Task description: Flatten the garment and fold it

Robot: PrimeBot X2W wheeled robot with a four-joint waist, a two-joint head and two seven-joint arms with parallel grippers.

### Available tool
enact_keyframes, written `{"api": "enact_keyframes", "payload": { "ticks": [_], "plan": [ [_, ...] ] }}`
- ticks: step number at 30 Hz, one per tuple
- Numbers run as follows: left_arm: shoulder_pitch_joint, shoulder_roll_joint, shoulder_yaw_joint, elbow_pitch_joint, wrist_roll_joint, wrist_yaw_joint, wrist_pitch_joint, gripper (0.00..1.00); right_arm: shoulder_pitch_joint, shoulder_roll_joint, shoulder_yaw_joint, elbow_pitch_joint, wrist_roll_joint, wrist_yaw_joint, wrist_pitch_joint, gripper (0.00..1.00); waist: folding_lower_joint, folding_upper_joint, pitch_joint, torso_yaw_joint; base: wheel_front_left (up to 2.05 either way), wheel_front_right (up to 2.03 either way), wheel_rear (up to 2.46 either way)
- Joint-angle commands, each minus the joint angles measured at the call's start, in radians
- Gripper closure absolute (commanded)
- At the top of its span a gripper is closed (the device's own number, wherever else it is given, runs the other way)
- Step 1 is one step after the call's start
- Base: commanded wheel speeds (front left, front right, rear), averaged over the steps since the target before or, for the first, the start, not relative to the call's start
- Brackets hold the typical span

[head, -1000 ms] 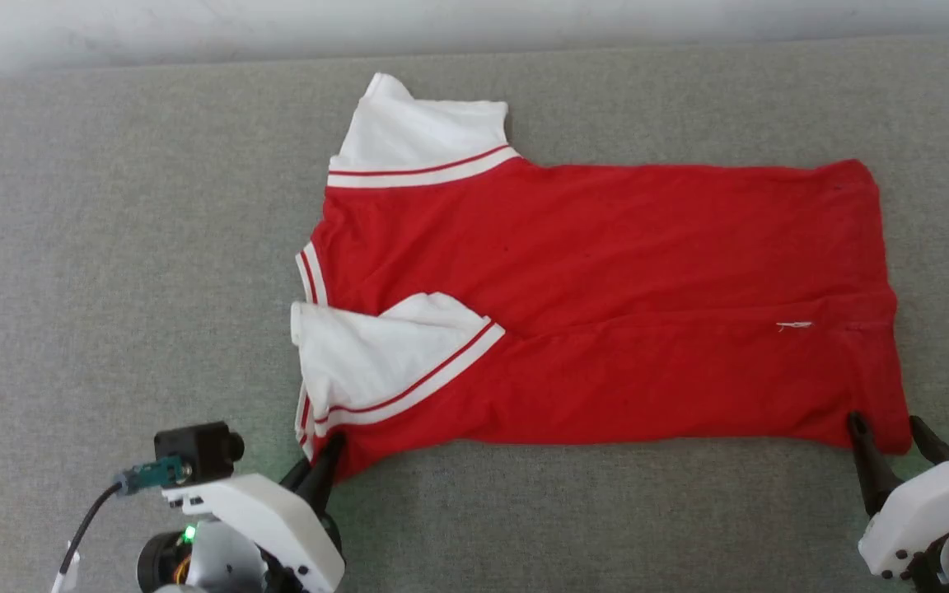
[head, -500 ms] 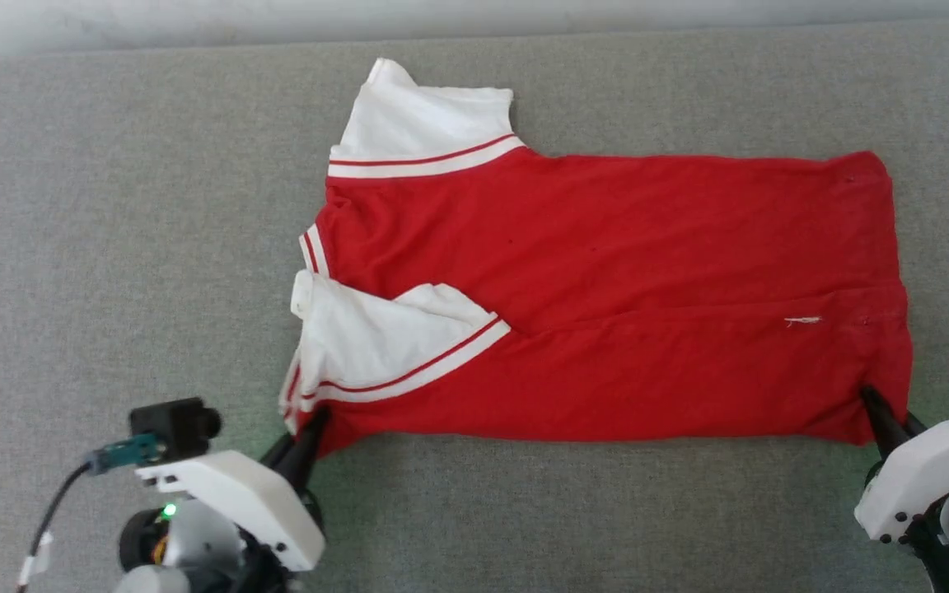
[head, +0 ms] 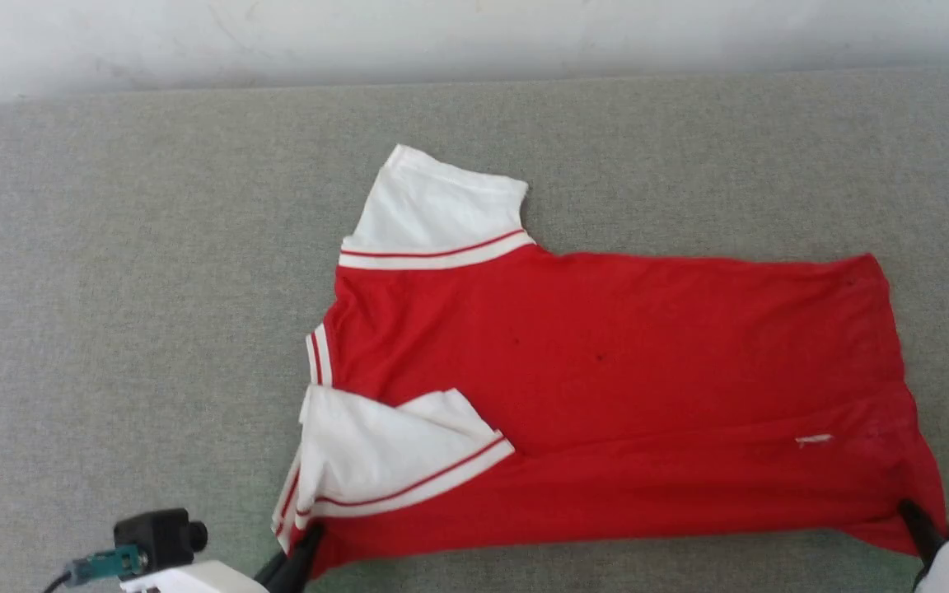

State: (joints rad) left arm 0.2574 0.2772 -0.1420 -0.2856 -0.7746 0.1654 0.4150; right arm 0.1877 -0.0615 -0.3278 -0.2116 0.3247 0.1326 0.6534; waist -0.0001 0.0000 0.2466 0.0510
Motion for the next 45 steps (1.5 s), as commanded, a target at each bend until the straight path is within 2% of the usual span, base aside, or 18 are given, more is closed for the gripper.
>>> {"api": "enact_keyframes", "payload": {
  "ticks": [1,3,4,6,7,8,9,10,15,19,21,24,27,29,32,37,42,45],
  "plan": [
    [0.017,-0.011,-0.002,0.003,-0.019,0.003,0.004,1.0,0.017,0.002,-0.017,-0.011,0.002,-0.002,0.007,1.0,0.0001,0.0,-0.002,0.002,0.0,0.0,0.0],
    [0.019,-0.023,-0.012,0.024,-0.036,-0.009,0.003,1.0,0.022,0.005,-0.02,-0.009,-0.001,-0.002,0.004,1.0,0.0001,0.0,-0.003,0.003,0.0,0.0,0.0],
    [0.015,-0.031,-0.015,0.038,-0.045,-0.017,0.001,0.8,0.02,0.006,-0.019,-0.004,-0.001,-0.002,-0.001,1.0,0.0001,0.0,-0.003,0.003,0.0,0.0,0.0],
    [-0.001,-0.043,-0.02,0.073,-0.06,-0.033,-0.005,0.48,0.011,0.008,-0.011,0.011,0.004,-0.002,-0.014,1.0,0.0001,0.0,-0.003,0.003,0.0,0.0,0.0],
    [-0.011,-0.049,-0.021,0.09,-0.069,-0.041,-0.008,0.13,0.006,0.009,0.0,0.019,0.006,-0.002,-0.018,1.0,0.0001,0.0,-0.003,0.003,0.0,0.0,0.0],
    [-0.022,-0.052,-0.021,0.109,-0.073,-0.048,-0.011,0.02,0.001,0.009,0.011,0.028,0.009,-0.002,-0.024,1.0,0.0001,0.0,-0.002,0.003,0.0,0.0,0.0],
    [-0.032,-0.055,-0.022,0.127,-0.078,-0.054,-0.011,0.0,-0.006,0.01,0.021,0.036,0.012,-0.002,-0.032,0.65,0.0001,0.0,-0.002,0.003,0.0,0.0,0.0],
    [-0.042,-0.06,-0.021,0.143,-0.085,-0.058,-0.014,0.0,-0.013,0.01,0.029,0.042,0.014,-0.002,-0.043,0.0,0.0001,0.0,-0.002,0.004,0.0,0.0,0.0],
    [-0.062,-0.061,-0.002,0.172,-0.094,-0.072,-0.04,0.0,-0.033,0.01,0.041,0.04,0.032,-0.002,-0.083,0.0,0.0001,0.0,-0.006,0.004,0.0,0.0,0.0],
    [-0.06,-0.044,0.035,0.123,-0.092,-0.083,-0.078,0.0,-0.039,0.006,0.024,-0.007,0.04,-0.002,-0.113,0.0,0.0001,0.0,-0.011,0.002,0.0,0.0,0.0],
    [-0.063,-0.018,0.058,0.063,-0.075,-0.092,-0.098,0.0,-0.056,0.001,0.003,-0.052,0.025,-0.002,-0.158,0.0,0.0001,0.0,-0.013,-0.003,0.0,0.0,0.0],
    [-0.097,0.039,0.092,-0.032,-0.022,-0.101,-0.125,0.0,-0.11,-0.007,-0.032,-0.118,-0.055,-0.002,-0.287,0.0,0.0001,0.0,-0.004,-0.014,0.0,0.0,0.0],
    [-0.192,0.09,0.129,-0.092,0.072,-0.081,-0.166,0.0,-0.158,-0.007,-0.004,-0.143,-0.109,-0.002,-0.389,0.0,0.0001,0.0,0.018,-0.028,0.0,0.0,0.0],
    [-0.28,0.125,0.138,-0.101,0.155,-0.068,-0.197,0.0,-0.182,-0.003,0.045,-0.137,-0.111,-0.002,-0.419,0.0,0.0001,0.0,0.049,-0.046,0.0,0.0,0.0],
    [-0.441,0.142,0.1,-0.078,0.211,-0.083,-0.206,0.0,-0.22,0.0,0.105,-0.109,-0.133,-0.002,-0.449,0.0,0.0001,0.0,0.1,-0.07,0.0,0.0,0.0],
    [-0.736,0.173,0.011,0.064,0.249,-0.154,-0.144,0.0,-0.285,0.005,0.159,-0.059,-0.148,-0.002,-0.492,0.0,0.0001,0.0,0.191,-0.104,0.0,0.0,0.0],
    [-0.953,0.201,-0.087,0.231,0.255,-0.232,-0.004,0.0,-0.328,0.008,0.19,-0.009,-0.155,-0.002,-0.527,0.0,0.0001,0.0,0.261,-0.142,0.0,0.0,0.0],
    [-1.023,0.222,-0.148,0.311,0.24,-0.26,0.12,0.0,-0.345,0.009,0.199,0.011,-0.154,-0.002,-0.539,0.0,0.0001,0.0,0.294,-0.163,0.0,0.0,0.0]
  ]
}}
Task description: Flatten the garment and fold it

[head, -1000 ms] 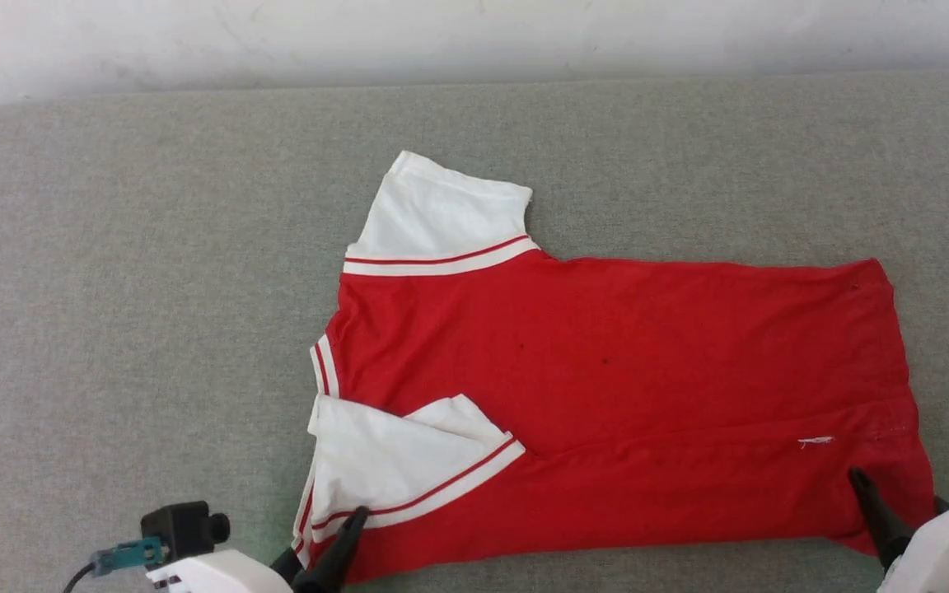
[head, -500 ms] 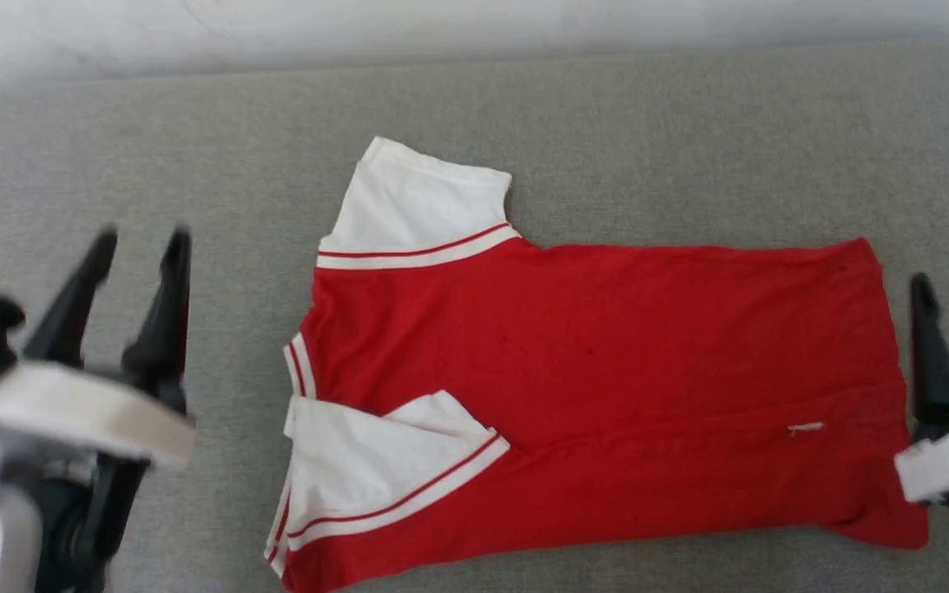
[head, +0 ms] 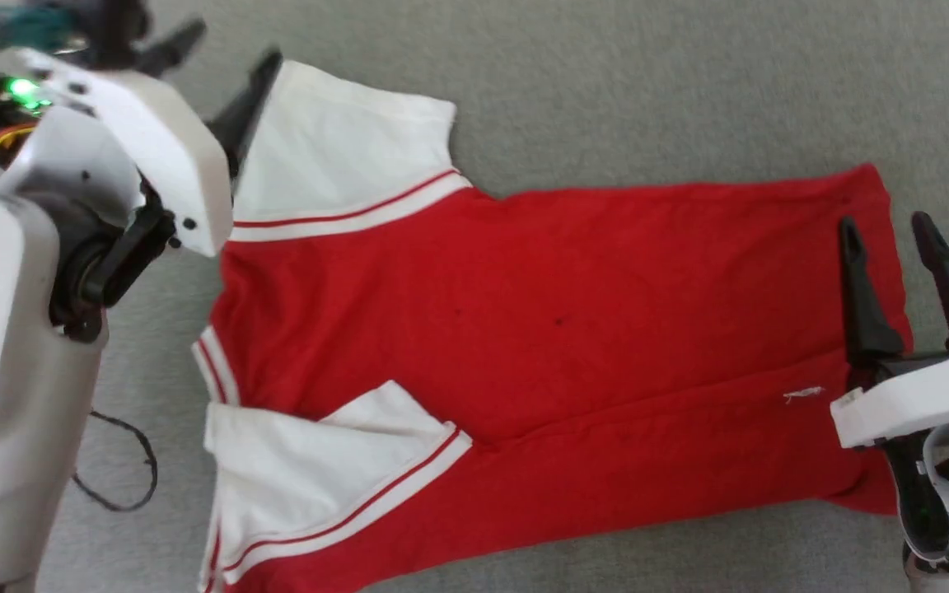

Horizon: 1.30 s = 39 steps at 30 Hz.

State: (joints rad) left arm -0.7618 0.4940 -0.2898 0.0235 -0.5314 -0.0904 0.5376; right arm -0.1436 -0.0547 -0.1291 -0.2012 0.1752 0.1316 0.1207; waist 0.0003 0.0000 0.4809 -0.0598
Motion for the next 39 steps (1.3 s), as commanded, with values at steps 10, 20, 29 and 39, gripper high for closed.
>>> {"api": "enact_keyframes", "payload": {
  "ticks": [10,20,29,39],
  "plan": [
    [-0.083,0.045,-0.048,0.099,-0.061,-0.021,0.175,0.0,-0.038,0.004,0.004,0.035,0.009,-0.001,-0.029,0.0,-0.0003,0.0,0.137,-0.095,0.0,0.0,0.0],
    [-0.069,0.043,-0.046,0.147,-0.067,-0.002,0.164,1.0,-0.081,0.001,0.014,0.025,-0.011,-0.001,-0.013,0.0,-0.0003,0.0,0.122,-0.083,0.0,0.0,0.0],
    [-0.033,0.022,-0.046,0.172,-0.084,-0.001,0.109,1.0,-0.215,-0.106,0.037,-0.084,0.006,-0.001,0.106,0.0,-0.0003,0.0,0.065,-0.055,0.0,0.0,0.0],
    [-0.047,0.013,-0.047,0.158,-0.089,0.005,0.092,1.0,-0.32,-0.142,-0.02,0.056,0.058,-0.001,0.481,0.0,-0.0003,0.0,0.114,-0.032,0.0,0.0,0.0]
  ]
}}
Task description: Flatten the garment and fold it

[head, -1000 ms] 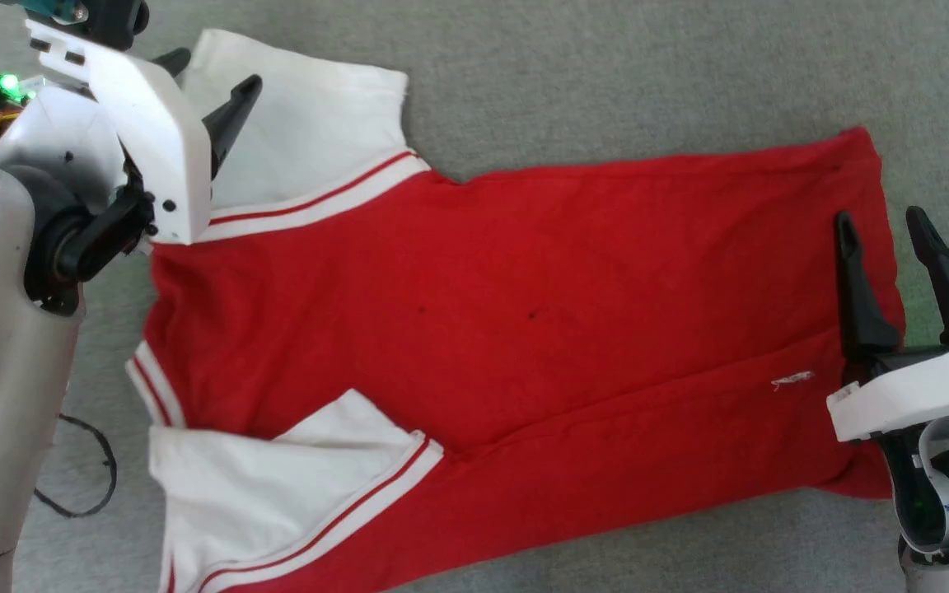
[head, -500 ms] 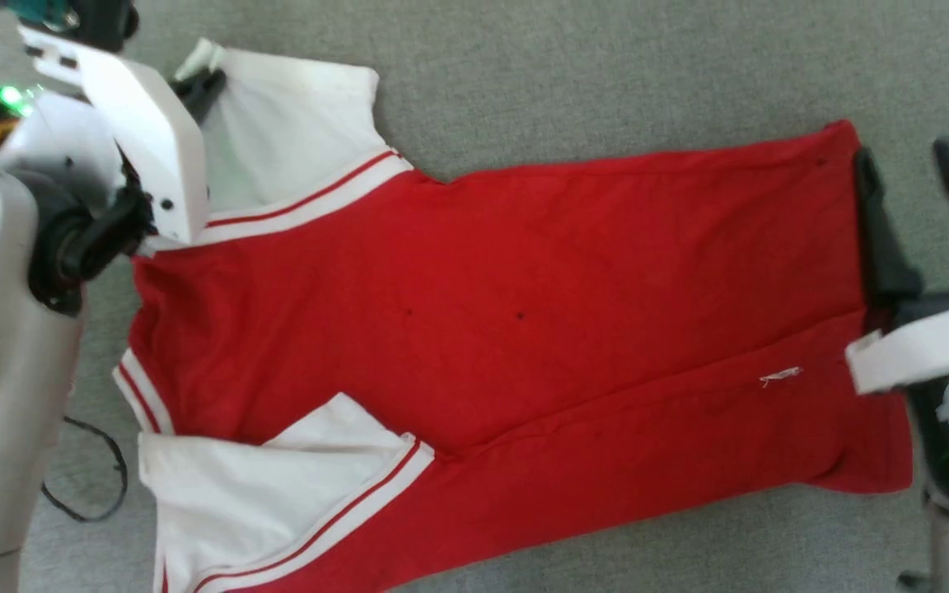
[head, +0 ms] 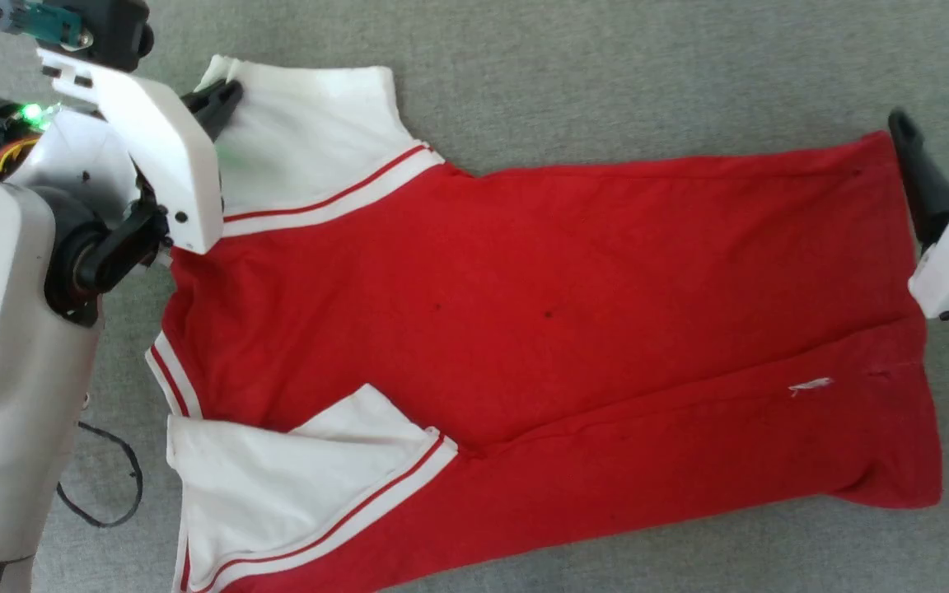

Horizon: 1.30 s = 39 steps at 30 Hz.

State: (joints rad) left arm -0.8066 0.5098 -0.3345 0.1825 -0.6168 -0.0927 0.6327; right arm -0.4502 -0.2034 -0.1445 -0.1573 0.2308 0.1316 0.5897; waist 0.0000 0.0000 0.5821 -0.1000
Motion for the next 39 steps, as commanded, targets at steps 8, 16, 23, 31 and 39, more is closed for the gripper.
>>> {"api": "enact_keyframes", "payload": {
  "ticks": [8,16,23,31,39],
  "plan": [
    [-0.021,-0.008,-0.012,-0.001,-0.007,0.006,-0.003,1.0,-0.017,0.045,-0.035,0.098,0.014,-0.001,0.196,0.0,0.0,0.0,0.039,0.023,0.0,0.0,0.0],
    [-0.045,-0.012,0.016,-0.025,-0.002,-0.003,-0.121,1.0,-0.049,0.046,-0.023,0.086,0.01,-0.001,0.131,1.0,0.0,0.0,0.04,0.024,0.0,0.0,0.0],
    [0.059,-0.001,0.055,-0.104,-0.025,-0.015,-0.274,1.0,-0.008,0.027,-0.013,0.083,0.053,-0.001,0.019,1.0,0.0,0.0,-0.054,0.038,0.0,0.0,0.0],
    [0.3,0.004,0.095,-0.28,-0.056,0.019,-0.372,1.0,0.147,0.03,-0.069,0.009,0.098,-0.001,-0.045,1.0,0.0,0.0,-0.182,0.077,0.0,0.0,0.0],
    [0.646,-0.001,0.131,-0.493,-0.106,0.106,-0.404,1.0,0.35,0.064,-0.122,-0.06,0.15,-0.001,-0.07,1.0,0.0,0.0,-0.301,0.101,0.0,0.0,0.0]
  ]
}}
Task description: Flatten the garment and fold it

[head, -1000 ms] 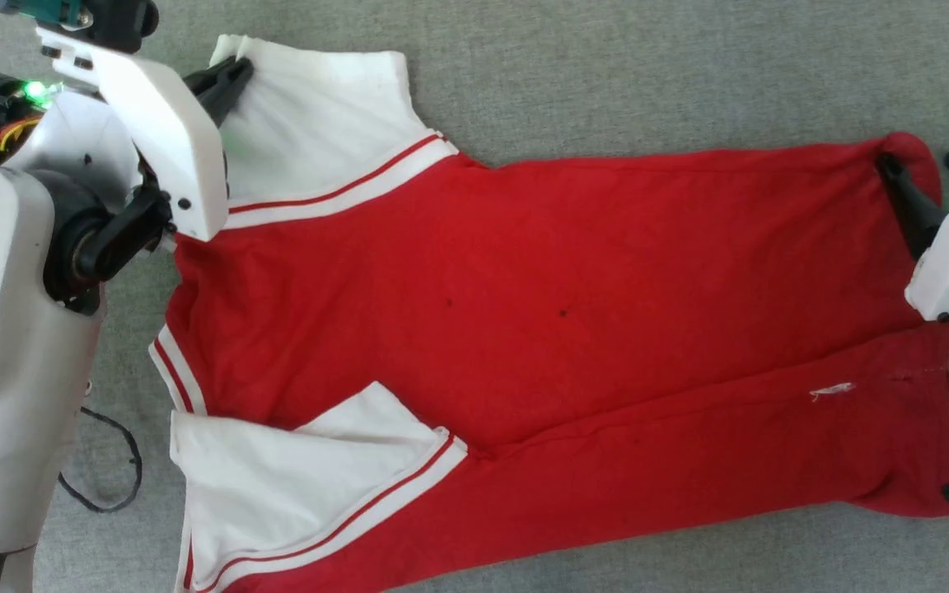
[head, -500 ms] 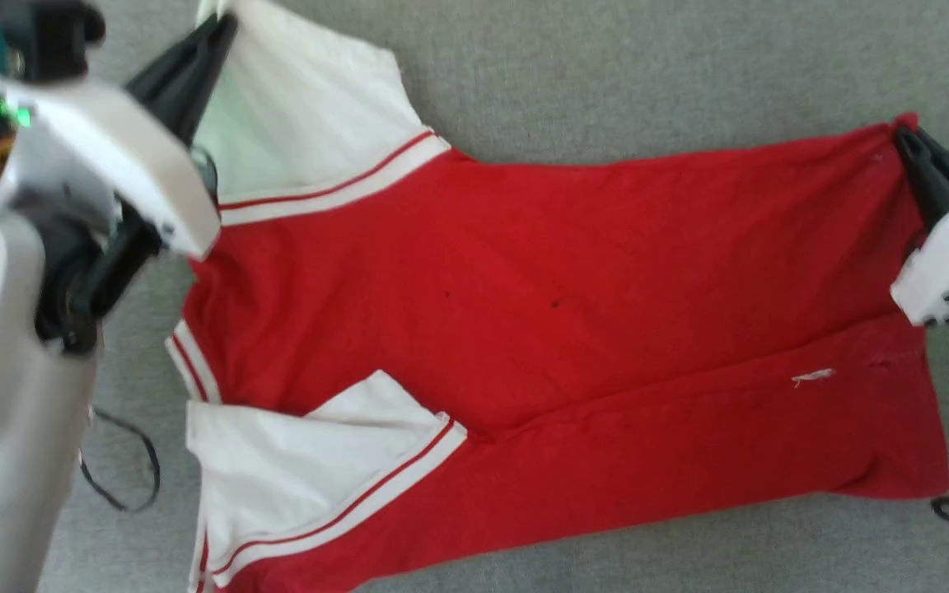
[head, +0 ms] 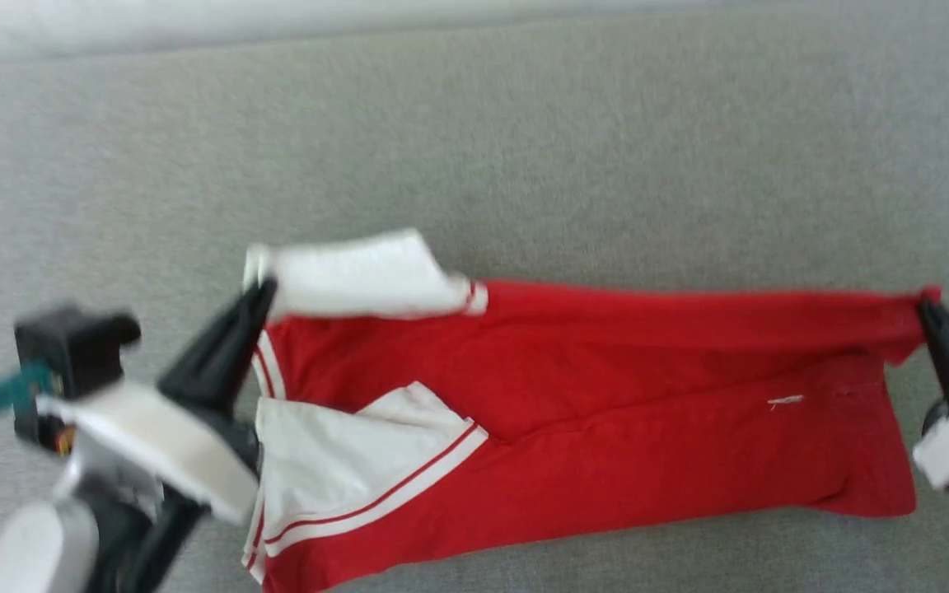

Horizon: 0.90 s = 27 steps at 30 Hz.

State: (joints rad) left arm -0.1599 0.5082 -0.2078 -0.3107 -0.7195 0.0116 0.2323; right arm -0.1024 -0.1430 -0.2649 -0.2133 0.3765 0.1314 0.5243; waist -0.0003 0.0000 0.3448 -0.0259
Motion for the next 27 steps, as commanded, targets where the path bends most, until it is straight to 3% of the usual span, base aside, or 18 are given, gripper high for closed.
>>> {"api": "enact_keyframes", "payload": {
  "ticks": [1,9,22,23,24,25,26,27],
  "plan": [
    [0.038,-0.002,0.007,-0.017,-0.008,0.013,-0.008,1.0,0.023,0.009,-0.008,-0.006,0.011,-0.001,-0.008,1.0,0.0003,0.0,-0.074,0.029,0.0,0.0,0.0],
    [0.273,-0.019,0.007,-0.051,-0.059,0.062,-0.004,1.0,0.153,0.049,-0.042,0.02,0.038,-0.001,-0.033,1.0,0.0003,0.0,-0.12,0.043,0.0,0.0,0.0],
    [0.155,-0.11,-0.081,0.271,-0.091,0.004,-0.004,1.0,0.118,0.073,0.014,0.171,0.015,-0.001,-0.069,1.0,0.0003,0.0,-0.141,0.055,0.0,0.0,0.0],
    [0.143,-0.112,-0.086,0.293,-0.087,-0.001,-0.005,1.0,0.114,0.073,0.015,0.18,0.015,-0.001,-0.067,0.85,0.0003,0.0,-0.141,0.055,0.0,0.0,0.0],
    [0.132,-0.115,-0.091,0.312,-0.084,-0.005,-0.007,0.91,0.11,0.073,0.017,0.186,0.014,-0.001,-0.066,0.4,0.0003,0.0,-0.141,0.055,0.0,0.0,0.0],
    [0.123,-0.119,-0.093,0.329,-0.083,-0.008,-0.011,0.71,0.108,0.073,0.018,0.191,0.015,-0.001,-0.062,0.0,0.0003,0.0,-0.141,0.054,0.0,0.0,0.0],
    [0.115,-0.121,-0.094,0.341,-0.083,-0.01,-0.012,0.52,0.107,0.072,0.017,0.193,0.015,-0.001,-0.059,0.0,0.0003,0.0,-0.142,0.054,0.0,0.0,0.0],
    [0.11,-0.122,-0.094,0.348,-0.083,-0.013,-0.015,0.0,0.106,0.07,0.016,0.192,0.017,-0.001,-0.055,0.0,0.0003,0.0,-0.143,0.053,0.0,0.0,0.0]
  ]
}}
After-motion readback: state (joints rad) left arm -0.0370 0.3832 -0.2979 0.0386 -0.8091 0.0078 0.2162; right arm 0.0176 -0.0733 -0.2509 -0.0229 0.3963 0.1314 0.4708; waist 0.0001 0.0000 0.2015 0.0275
